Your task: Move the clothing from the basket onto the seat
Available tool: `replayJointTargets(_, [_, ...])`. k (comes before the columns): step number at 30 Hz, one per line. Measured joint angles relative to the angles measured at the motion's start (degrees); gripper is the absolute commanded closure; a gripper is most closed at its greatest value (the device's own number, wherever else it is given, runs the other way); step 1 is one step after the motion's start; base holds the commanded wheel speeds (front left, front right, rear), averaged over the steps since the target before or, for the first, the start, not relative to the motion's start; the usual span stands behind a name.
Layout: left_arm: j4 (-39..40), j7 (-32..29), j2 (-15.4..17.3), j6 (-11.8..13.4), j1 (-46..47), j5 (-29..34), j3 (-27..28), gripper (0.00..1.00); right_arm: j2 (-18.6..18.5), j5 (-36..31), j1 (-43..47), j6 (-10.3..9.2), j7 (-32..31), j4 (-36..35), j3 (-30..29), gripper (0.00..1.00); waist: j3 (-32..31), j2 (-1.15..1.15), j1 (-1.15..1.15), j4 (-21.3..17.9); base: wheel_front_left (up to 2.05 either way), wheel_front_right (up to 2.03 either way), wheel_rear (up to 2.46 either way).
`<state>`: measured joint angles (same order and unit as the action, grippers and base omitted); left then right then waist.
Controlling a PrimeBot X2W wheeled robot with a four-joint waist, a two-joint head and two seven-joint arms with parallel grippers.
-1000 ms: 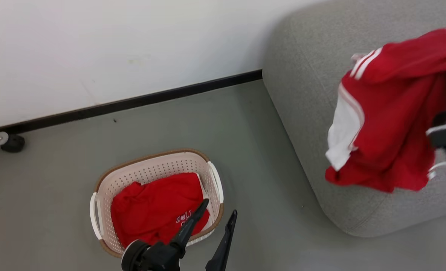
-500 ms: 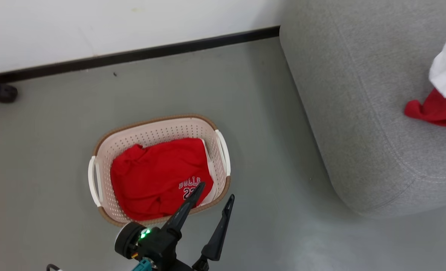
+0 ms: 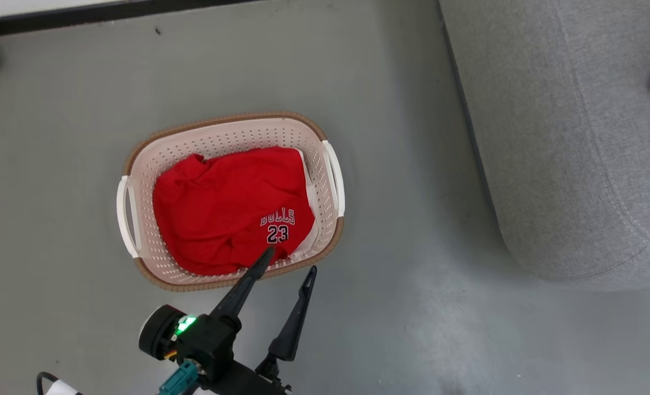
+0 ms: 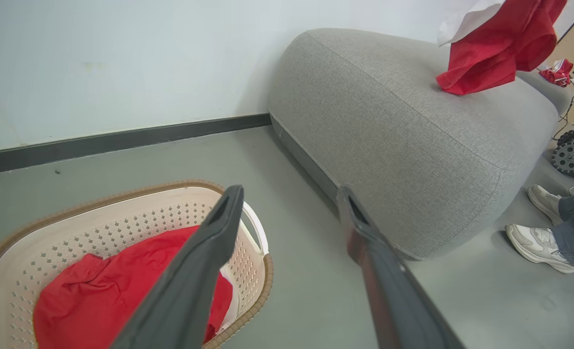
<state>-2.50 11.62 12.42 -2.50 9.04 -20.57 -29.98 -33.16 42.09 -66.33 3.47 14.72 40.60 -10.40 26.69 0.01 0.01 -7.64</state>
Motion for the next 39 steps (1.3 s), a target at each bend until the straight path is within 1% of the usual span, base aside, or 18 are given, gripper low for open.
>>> replayJointTargets(5, [0.0, 0.0, 1.1, 0.5, 0.0, 0.0, 1.0, 0.0, -2.3, -0.1, -4.3, 0.0, 0.0, 2.2, -0.8, 1.0, 2.0, 0.0, 0.0, 0.1, 0.0, 0.0, 0.0])
replayJointTargets(8, [0.3, 0.0, 1.6, 0.5, 0.0, 0.2, 1.2, 0.0, -3.6, -0.5, -5.3, 0.07, 0.0, 3.5, -1.2, 1.0, 3.1, 0.0, -0.01, -0.1, 0.0, 0.0, 0.0])
replayJointTargets(13, [2.0, -0.5, 2.0, 1.0, 0.0, 0.6, 1.4, 0.0, -3.8, -0.8, -4.8, 0.09, 0.0, 6.4, -2.0, 1.0, 5.1, -0.01, -0.01, -0.7, 0.0, 0.0, 0.0])
replayJointTargets(16, [3.0, -1.0, 3.1, 1.0, 0.0, 0.7, 1.7, 0.0, -2.9, -0.8, -3.5, 0.22, 0.0, 8.4, -2.3, 1.0, 6.7, -0.01, -0.01, -1.1, 0.0, 0.0, 0.0])
replayJointTargets(22, [5.1, -1.9, 5.0, 1.6, 0.0, 1.1, 3.1, 0.0, 0.2, -0.7, -2.4, 1.04, 0.0, 12.3, -2.6, 1.0, 10.3, -0.01, 0.0, -2.2, 0.0, 0.0, 0.0])
replayJointTargets(27, [5.2, -2.0, 5.1, 2.0, 0.6, 2.0, 3.3, 0.0, 2.3, -0.7, -2.4, 1.35, 0.0, 15.6, -2.7, 1.0, 13.0, 0.0, 0.0, -3.2, 0.0, 0.0, 0.0])
replayJointTargets(30, [4.6, -1.9, 4.5, 2.0, 1.5, 2.1, 3.3, 0.0, 3.2, -0.9, -2.4, 1.6, 0.0, 17.7, -2.6, 1.0, 13.4, 0.0, 0.0, -4.0, 0.0, 0.0, 0.0])
replayJointTargets(31, [4.5, -1.9, 4.4, 2.0, 1.6, 2.1, 3.3, 0.0, 3.1, -1.1, -2.4, 1.6, 0.0, 18.1, -2.7, 0.9, 13.3, 0.0, 0.0, -4.1, 0.0, 0.0, 0.0])
replayJointTargets(32, [4.4, -1.9, 4.1, 2.0, 1.6, 2.1, 3.2, 0.0, 2.9, -1.4, -2.3, 1.65, 0.0, 18.4, -2.7, 0.6, 13.2, 0.0, 0.0, -4.2, 0.0, 0.0, 0.0])
replayJointTargets(33, [4.3, -1.9, 3.8, 2.0, 1.6, 2.1, 3.1, 0.0, 2.6, -1.6, -2.3, 1.67, 0.0, 18.7, -2.8, 0.51, 12.9, -0.01, -0.01, -4.2, 0.0, 0.0, 0.0])
replayJointTargets(34, [4.1, -1.9, 3.5, 2.0, 1.6, 2.1, 3.0, 0.0, 2.0, -2.0, -2.3, 1.77, 0.0, 18.9, -2.8, 0.24, 12.4, -0.01, -0.01, -4.2, 0.0, 0.0, 0.0])
replayJointTargets(35, [3.9, -1.9, 3.3, 2.0, 1.6, 2.1, 2.9, 0.0, 1.7, -2.5, -2.3, 2.02, 0.0, 19.0, -2.7, 0.04, 12.2, -0.01, -0.01, -4.2, 0.0, 0.0, 0.0])
replayJointTargets(36, [3.7, -1.8, 3.2, 2.0, 1.6, 2.1, 2.9, 0.0, 1.6, -2.9, -2.3, 2.1, 0.0, 19.0, -2.7, 0.0, 11.9, -0.01, -0.01, -4.1, 0.0, 0.0, 0.0])
replayJointTargets(39, [2.9, -1.4, 2.4, 2.0, 1.7, 2.0, 2.7, 0.0, 1.6, -3.3, -2.2, 2.33, 0.0, 19.1, -2.4, 0.0, 11.0, -0.01, -0.01, -4.0, 0.0, 0.0, 0.0])
